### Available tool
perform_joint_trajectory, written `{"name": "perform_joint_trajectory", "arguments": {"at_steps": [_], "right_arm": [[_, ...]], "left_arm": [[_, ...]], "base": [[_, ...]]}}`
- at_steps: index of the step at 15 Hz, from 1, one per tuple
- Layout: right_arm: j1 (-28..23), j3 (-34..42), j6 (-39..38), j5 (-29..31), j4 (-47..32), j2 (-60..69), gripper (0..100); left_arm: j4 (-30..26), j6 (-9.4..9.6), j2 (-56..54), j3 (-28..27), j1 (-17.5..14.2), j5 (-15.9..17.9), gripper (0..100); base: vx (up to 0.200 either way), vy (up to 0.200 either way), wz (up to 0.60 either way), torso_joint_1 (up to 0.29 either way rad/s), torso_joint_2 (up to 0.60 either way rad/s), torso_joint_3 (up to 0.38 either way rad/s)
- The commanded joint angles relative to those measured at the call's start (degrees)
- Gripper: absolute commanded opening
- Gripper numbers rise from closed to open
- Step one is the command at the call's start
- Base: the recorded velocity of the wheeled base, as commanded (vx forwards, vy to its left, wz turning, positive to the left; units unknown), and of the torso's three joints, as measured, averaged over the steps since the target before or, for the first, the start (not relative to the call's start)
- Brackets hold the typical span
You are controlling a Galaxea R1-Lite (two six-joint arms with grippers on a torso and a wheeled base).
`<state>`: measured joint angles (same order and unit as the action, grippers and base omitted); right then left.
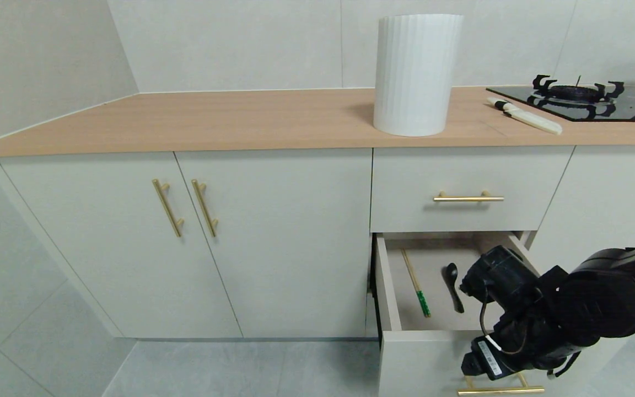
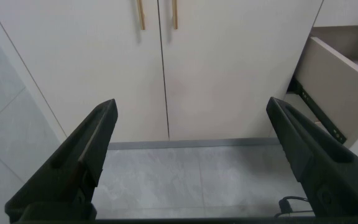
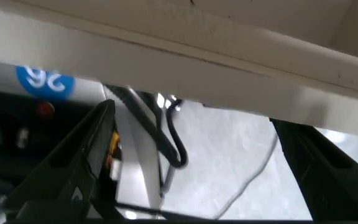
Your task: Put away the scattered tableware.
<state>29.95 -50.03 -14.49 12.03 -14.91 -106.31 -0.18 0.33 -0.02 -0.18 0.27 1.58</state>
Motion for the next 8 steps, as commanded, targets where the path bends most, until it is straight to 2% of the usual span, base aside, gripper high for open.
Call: {"name": "perform_joint_trajectory", "arguments": {"at_steps": [1,8], "right_arm": [[-1.4,0.3,0.0,0.4,3.4,-0.1,100],[-4.2,0.6,0.1,4.3,17.1,-3.8,100]], "left_arm": [[0.0,0.02,0.0,0.0,0.0,0.0,100],[0.0,0.02,0.0,0.0,0.0,0.0,100]], "base": [[0.000,0.000,0.00,0.000,0.00,0.000],[0.000,0.000,0.00,0.000,0.00,0.000]]}}
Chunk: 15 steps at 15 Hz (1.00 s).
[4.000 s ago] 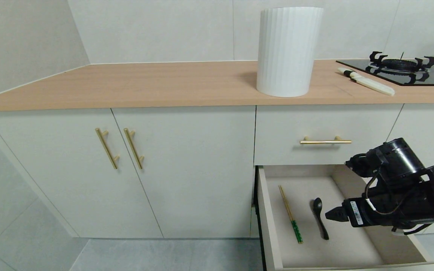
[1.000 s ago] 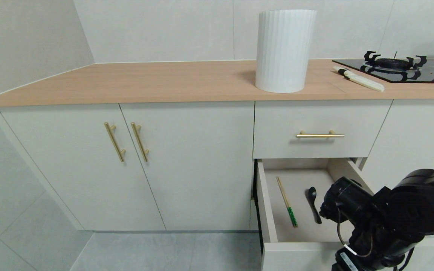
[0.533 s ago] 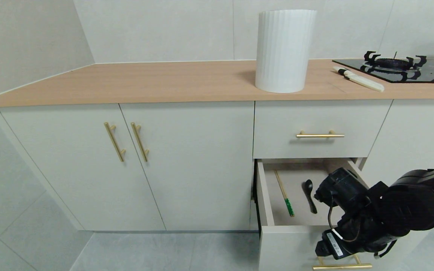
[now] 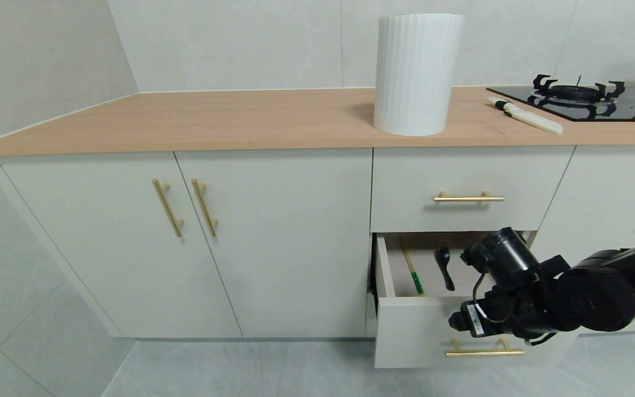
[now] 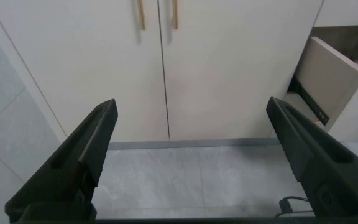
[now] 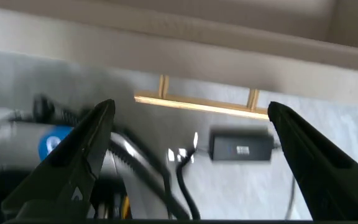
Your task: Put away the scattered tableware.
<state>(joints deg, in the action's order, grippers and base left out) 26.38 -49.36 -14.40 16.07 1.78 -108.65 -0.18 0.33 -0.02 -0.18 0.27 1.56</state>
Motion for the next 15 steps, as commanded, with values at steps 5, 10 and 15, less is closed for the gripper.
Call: {"name": "perform_joint_trajectory", "arguments": {"at_steps": [5,10,15], "right_arm": [[-1.9,0.5,-0.8,1.3,9.5,-5.1,100],[-3.0,0.7,-2.7,3.6,21.6,-10.2,100],[-3.6,1.3,-2.8,5.1,33.9,-15.4,100]], "left_arm": [[0.0,0.02,0.0,0.0,0.0,0.0,100],[0.0,0.02,0.0,0.0,0.0,0.0,100],[0.0,0.02,0.0,0.0,0.0,0.0,100]], "base": [[0.000,0.000,0.00,0.000,0.00,0.000],[0.000,0.000,0.00,0.000,0.00,0.000],[0.000,0.000,0.00,0.000,0.00,0.000]]}}
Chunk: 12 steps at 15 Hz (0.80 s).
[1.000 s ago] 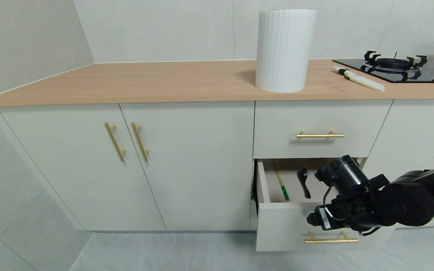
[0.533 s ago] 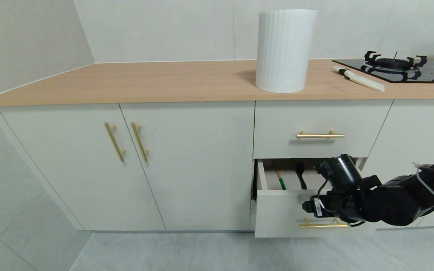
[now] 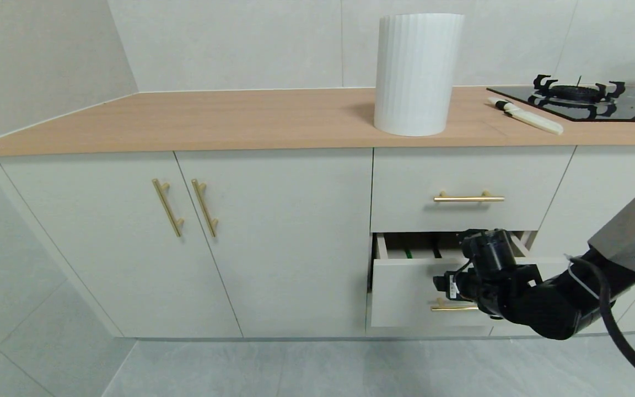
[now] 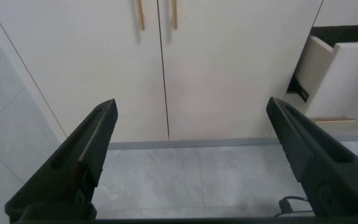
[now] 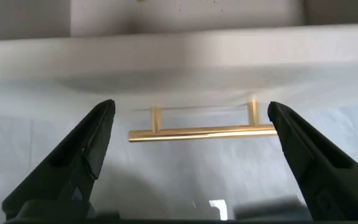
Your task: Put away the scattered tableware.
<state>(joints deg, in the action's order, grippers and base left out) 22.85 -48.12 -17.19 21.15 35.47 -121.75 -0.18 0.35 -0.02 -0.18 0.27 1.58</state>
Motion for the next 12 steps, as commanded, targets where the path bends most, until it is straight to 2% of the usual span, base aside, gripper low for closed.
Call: {"name": "perform_joint_trajectory", "arguments": {"at_steps": [1,7,12], "right_arm": [[-0.3,0.1,-0.4,0.3,3.6,-3.8,100],[-1.8,-1.5,-1.0,2.2,17.3,-10.2,100],[-2.5,-5.1,-3.7,2.3,18.1,-12.5,100]], "left_arm": [[0.0,0.00,0.0,0.0,0.0,0.0,100],[0.0,0.00,0.0,0.0,0.0,0.0,100],[0.0,0.00,0.0,0.0,0.0,0.0,100]], "base": [[0.000,0.000,0.00,0.000,0.00,0.000],[0.000,0.000,0.00,0.000,0.00,0.000],[0.000,0.000,0.00,0.000,0.00,0.000]]}}
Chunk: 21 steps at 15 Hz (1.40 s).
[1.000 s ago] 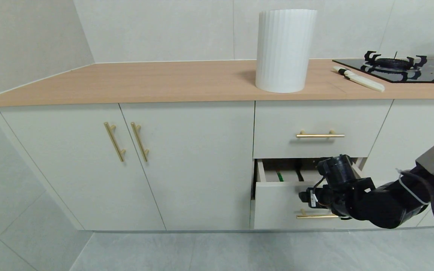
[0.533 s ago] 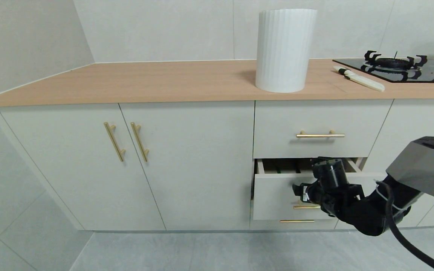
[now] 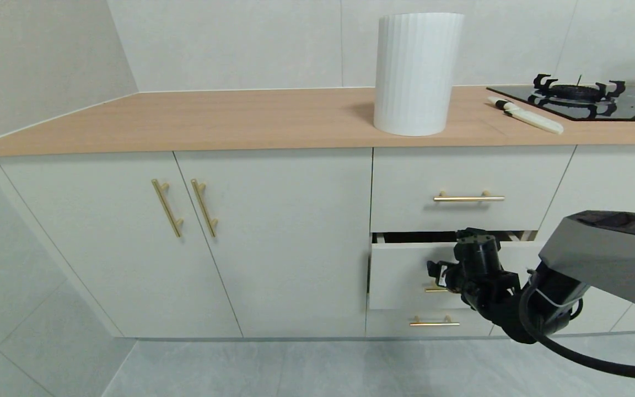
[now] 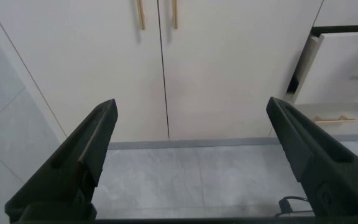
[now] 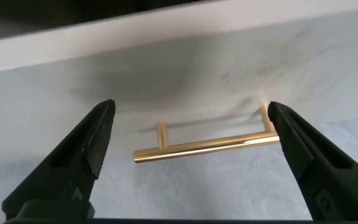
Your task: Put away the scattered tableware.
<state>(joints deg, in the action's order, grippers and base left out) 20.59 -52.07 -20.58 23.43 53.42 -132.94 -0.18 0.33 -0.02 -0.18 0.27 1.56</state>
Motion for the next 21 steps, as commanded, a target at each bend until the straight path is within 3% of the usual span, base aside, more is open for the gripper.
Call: {"name": "perform_joint_trajectory", "arguments": {"at_steps": [1,13,21], "right_arm": [[-0.7,-1.9,-0.4,0.0,0.1,-1.7,100],[-4.0,-10.8,-4.0,4.4,1.3,-6.1,100],[-4.0,-7.0,-3.8,4.4,0.6,-2.4,100]], "left_arm": [[0.0,0.02,0.0,0.0,0.0,0.0,100],[0.0,0.02,0.0,0.0,0.0,0.0,100],[0.0,0.02,0.0,0.0,0.0,0.0,100]], "base": [[0.000,0.000,0.00,0.000,0.00,0.000],[0.000,0.000,0.00,0.000,0.00,0.000],[0.000,0.000,0.00,0.000,0.00,0.000]]}}
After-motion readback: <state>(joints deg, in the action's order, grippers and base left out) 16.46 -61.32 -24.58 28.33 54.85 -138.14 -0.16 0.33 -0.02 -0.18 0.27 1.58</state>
